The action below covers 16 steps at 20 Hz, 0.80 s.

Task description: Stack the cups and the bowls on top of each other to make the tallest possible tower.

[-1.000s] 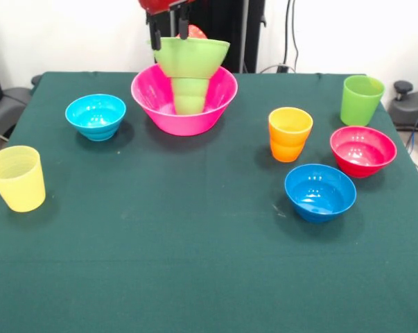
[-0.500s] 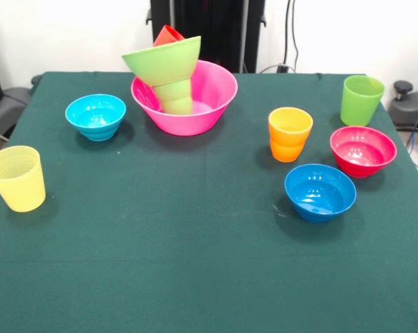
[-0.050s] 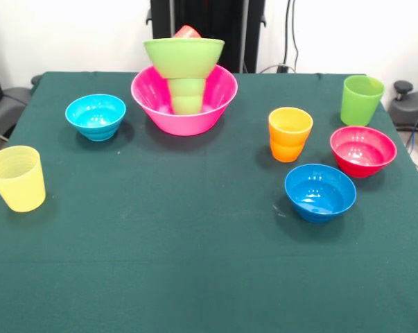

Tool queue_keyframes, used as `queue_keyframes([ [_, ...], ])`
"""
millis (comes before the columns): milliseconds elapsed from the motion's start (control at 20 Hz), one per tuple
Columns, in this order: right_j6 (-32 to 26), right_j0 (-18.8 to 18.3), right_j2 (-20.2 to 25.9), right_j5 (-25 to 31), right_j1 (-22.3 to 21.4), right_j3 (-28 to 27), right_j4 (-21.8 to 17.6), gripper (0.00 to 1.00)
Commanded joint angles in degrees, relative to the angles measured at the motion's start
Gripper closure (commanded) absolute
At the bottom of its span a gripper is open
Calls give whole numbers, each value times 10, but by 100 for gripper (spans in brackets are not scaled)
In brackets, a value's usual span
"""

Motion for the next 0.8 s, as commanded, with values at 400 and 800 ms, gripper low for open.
queue_keyframes([
  [400, -134, -25, 50, 11, 158, -103, -119, 0],
  [800, -51, -62, 26, -177, 232, -24, -131, 0],
])
